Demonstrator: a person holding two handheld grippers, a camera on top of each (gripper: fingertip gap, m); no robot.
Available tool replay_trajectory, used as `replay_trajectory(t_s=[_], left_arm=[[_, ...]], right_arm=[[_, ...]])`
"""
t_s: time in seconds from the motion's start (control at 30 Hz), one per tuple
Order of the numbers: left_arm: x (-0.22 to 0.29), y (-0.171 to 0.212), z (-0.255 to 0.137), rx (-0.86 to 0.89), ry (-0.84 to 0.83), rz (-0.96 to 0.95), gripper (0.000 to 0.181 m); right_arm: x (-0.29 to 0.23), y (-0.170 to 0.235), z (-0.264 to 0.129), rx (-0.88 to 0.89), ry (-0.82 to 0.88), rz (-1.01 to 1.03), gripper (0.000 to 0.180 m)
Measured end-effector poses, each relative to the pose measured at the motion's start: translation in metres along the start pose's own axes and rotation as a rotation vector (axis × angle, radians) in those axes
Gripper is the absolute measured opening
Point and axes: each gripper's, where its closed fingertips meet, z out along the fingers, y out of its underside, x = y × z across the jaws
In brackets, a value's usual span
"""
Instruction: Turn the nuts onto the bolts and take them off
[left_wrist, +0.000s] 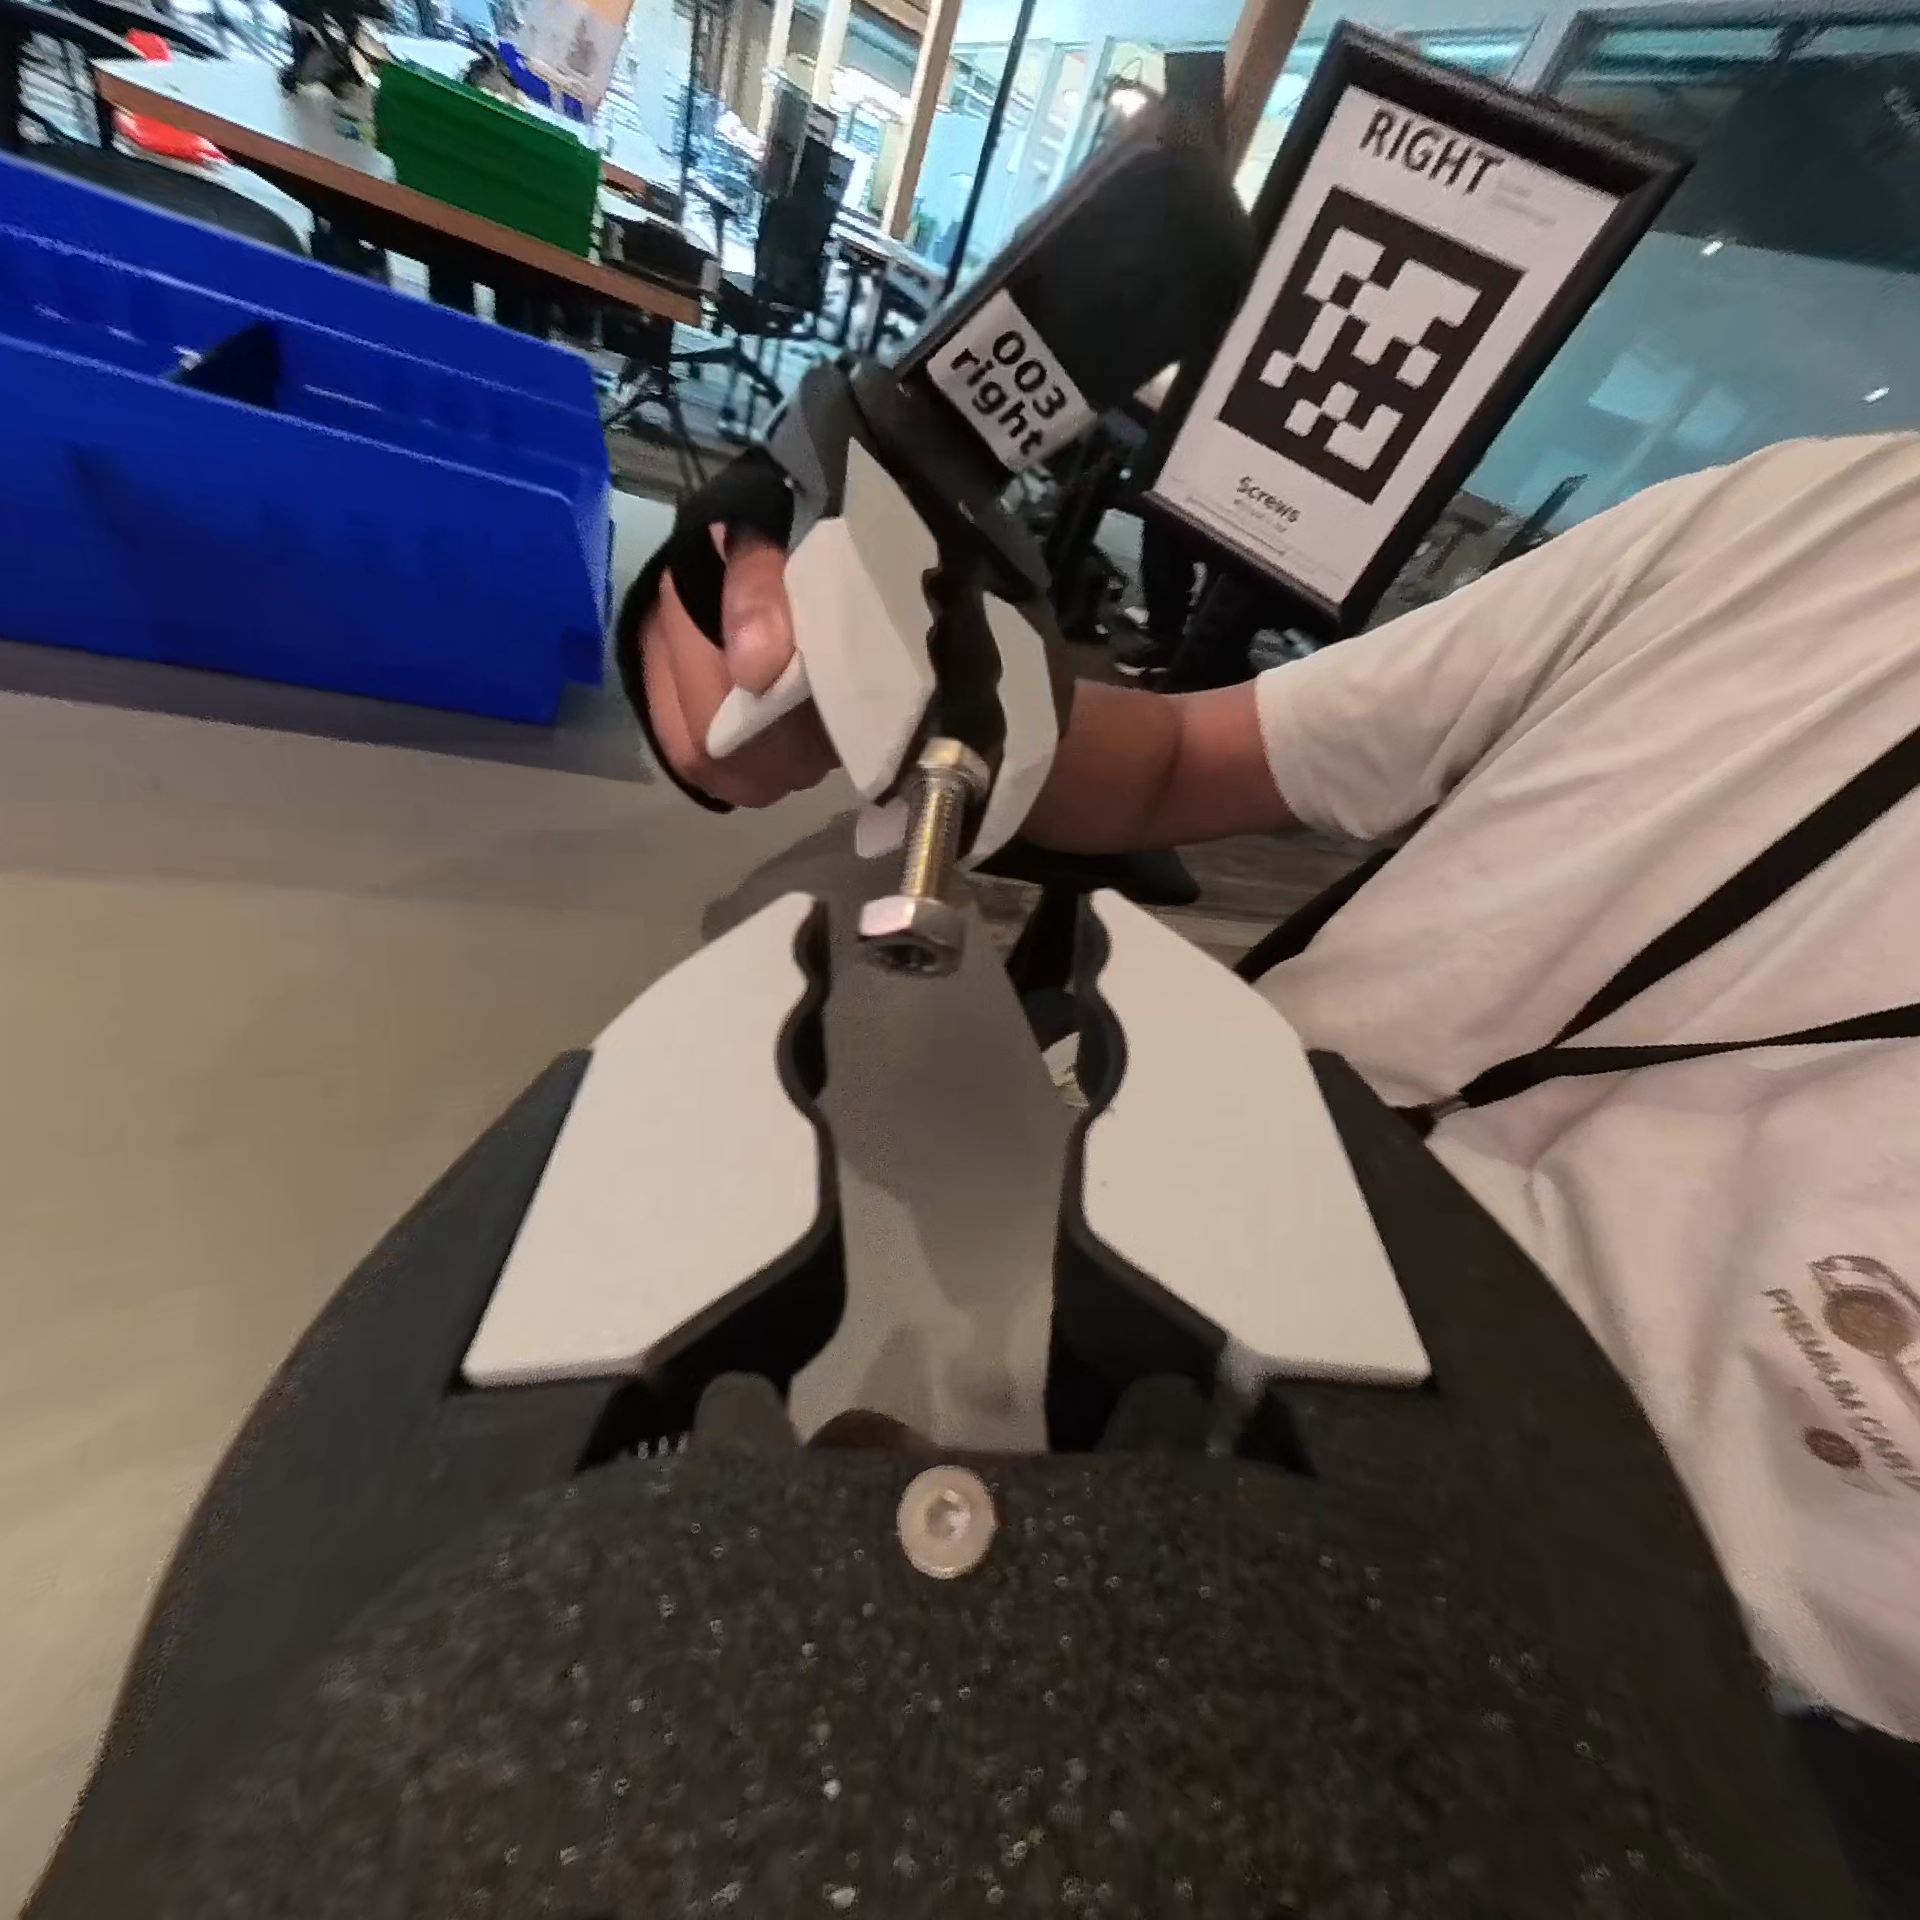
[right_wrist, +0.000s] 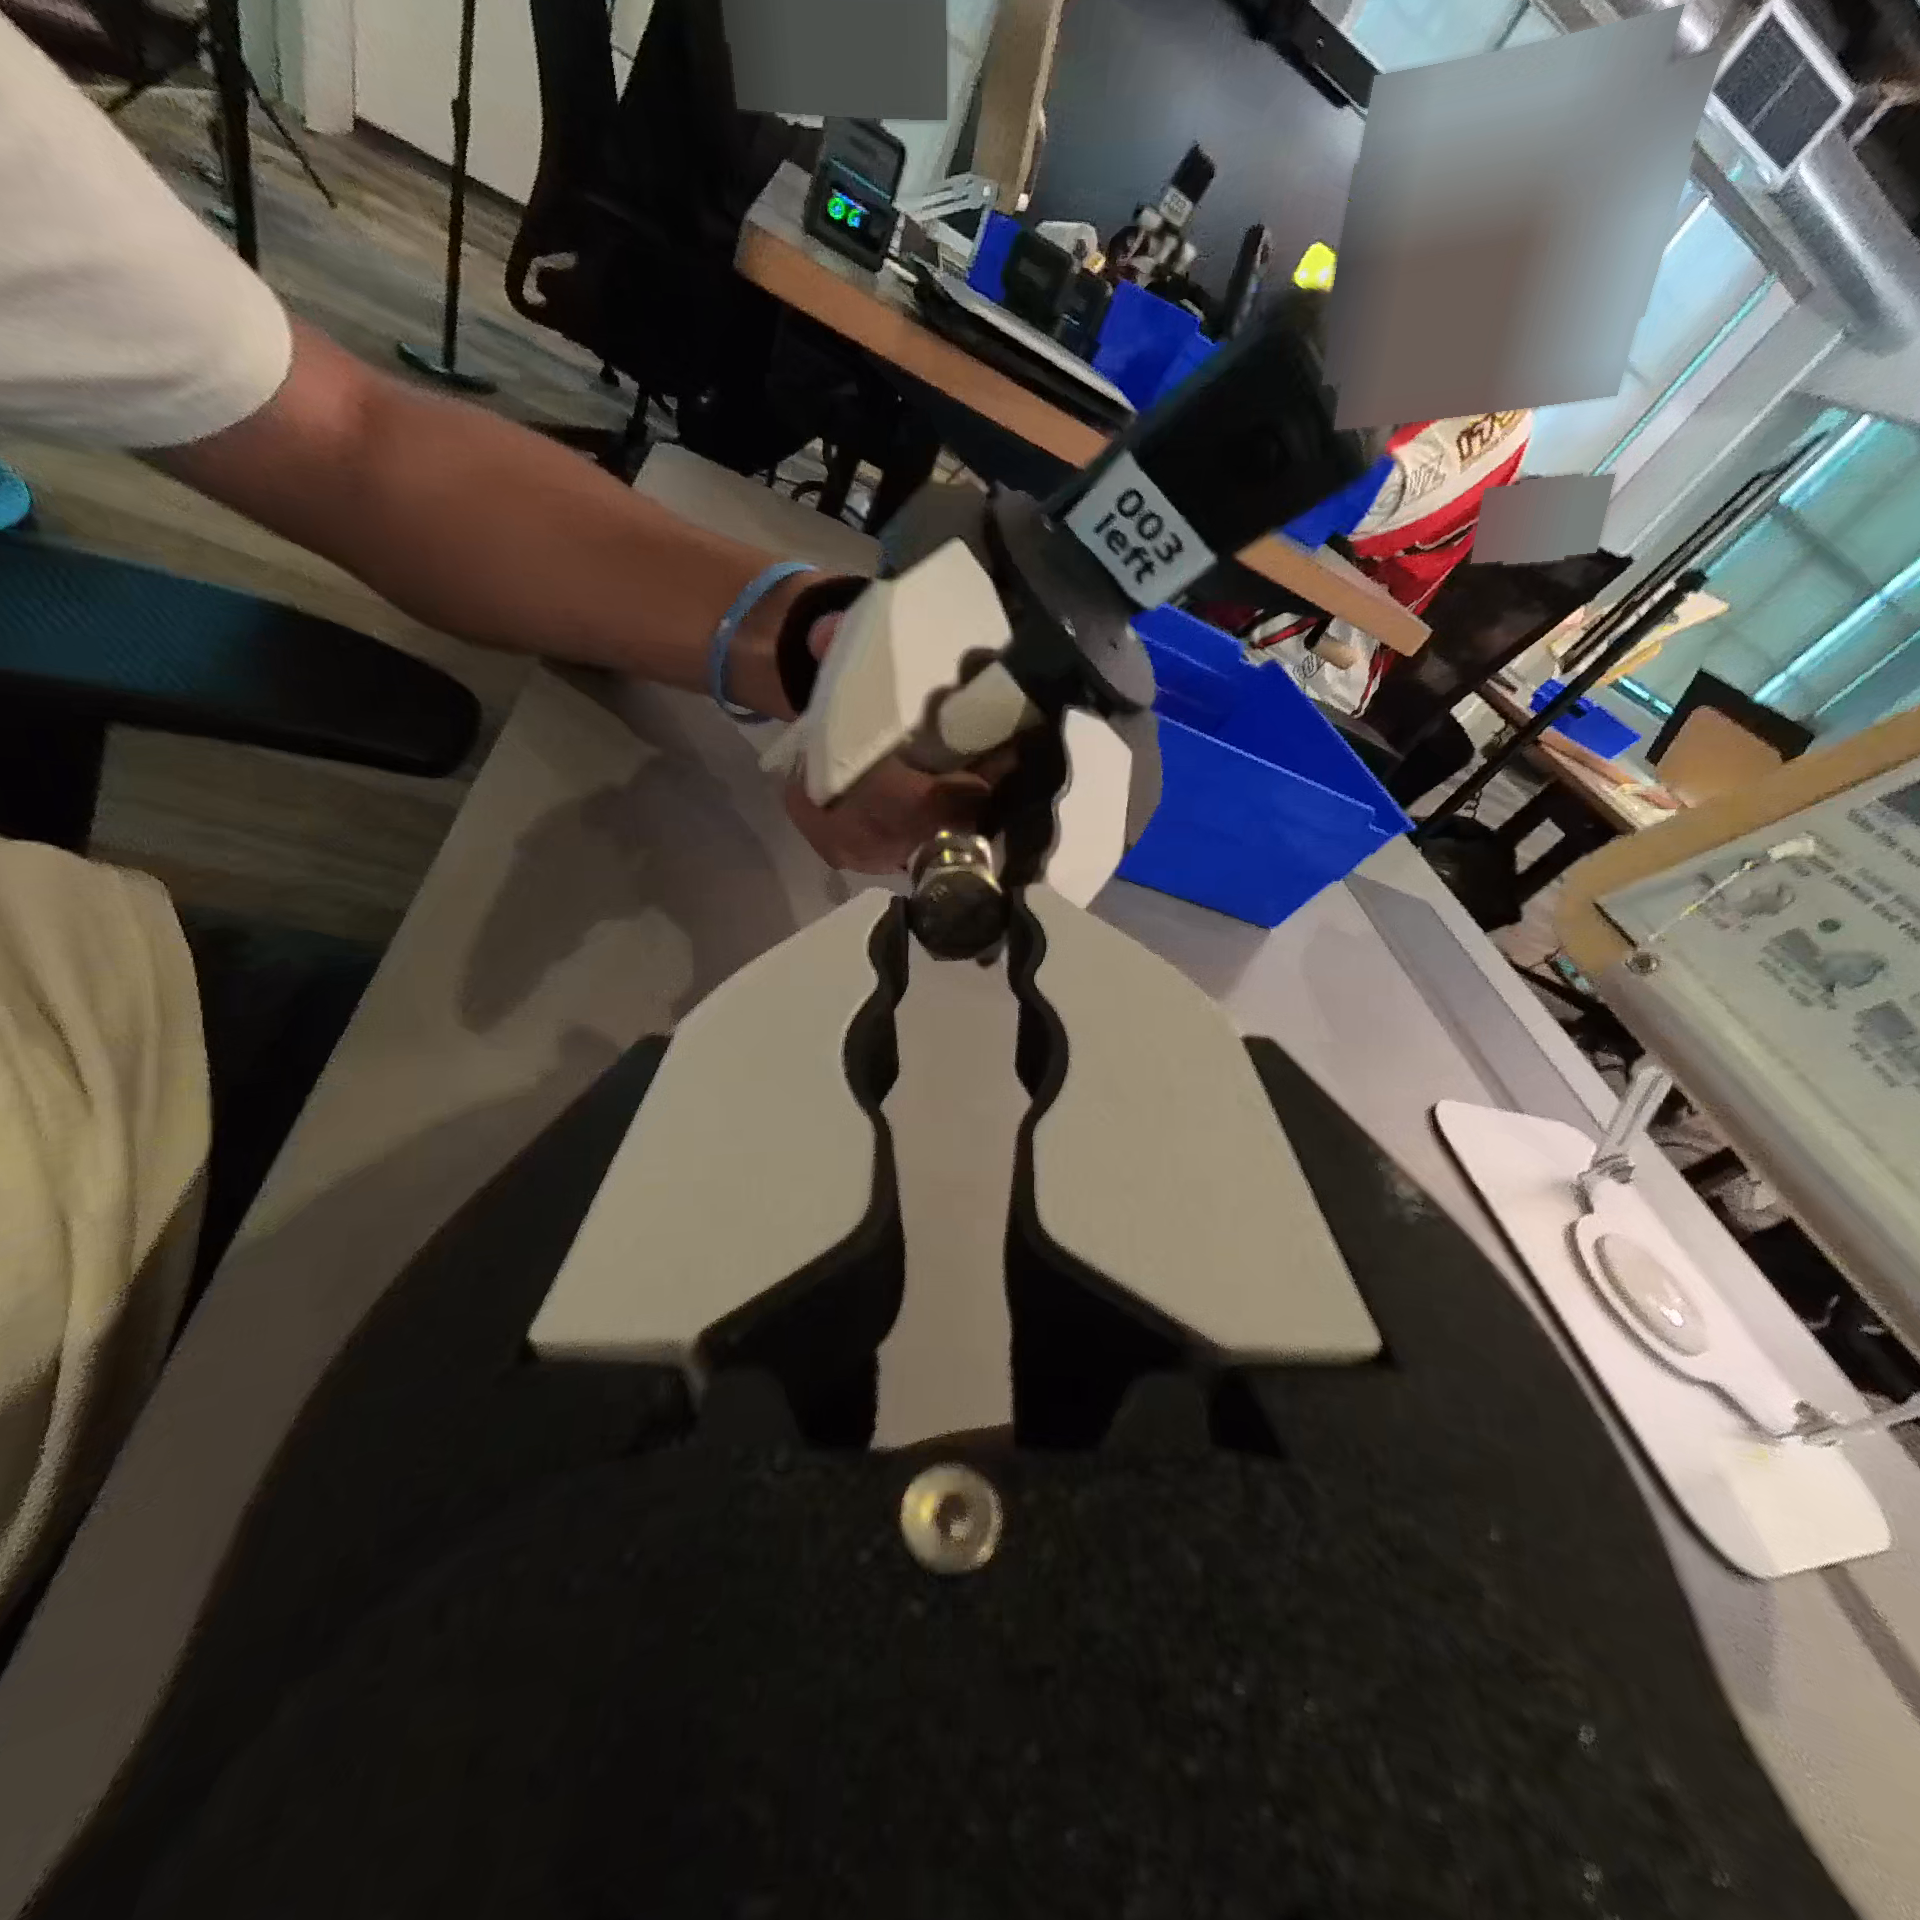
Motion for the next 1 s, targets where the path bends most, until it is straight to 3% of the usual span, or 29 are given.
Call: replay_trajectory(t_s=[0.1,0.27,0.43,0.6,0.7,0.73,1.0], left_arm=[[-0.013,0.000,-0.001,-0.028,-0.162,0.149,0.051],[-0.042,-0.021,-0.018,-0.069,-0.677,0.691,0.044],[-0.045,-0.018,-0.017,-0.205,-0.863,1.006,0.048],[-0.046,-0.013,-0.012,-0.237,-0.878,1.060,0.045],[-0.042,-0.016,-0.013,-0.221,-0.898,1.121,0.018],[-0.041,-0.017,-0.013,-0.218,-0.901,1.128,0.018],[-0.034,-0.011,-0.007,-0.156,-0.653,0.754,0.018]], right_arm=[[0.009,0.003,-0.002,0.014,0.016,0.089,0.018],[0.025,0.002,-0.007,0.106,0.022,0.322,0.018],[0.029,0.005,-0.006,0.109,0.022,0.397,0.018],[0.025,0.008,0.000,0.073,0.019,0.382,0.018],[0.027,0.008,-0.001,0.077,0.028,0.398,0.018],[0.027,0.007,-0.001,0.083,0.024,0.406,0.018],[0.023,0.005,-0.002,0.074,0.011,0.335,0.018]])
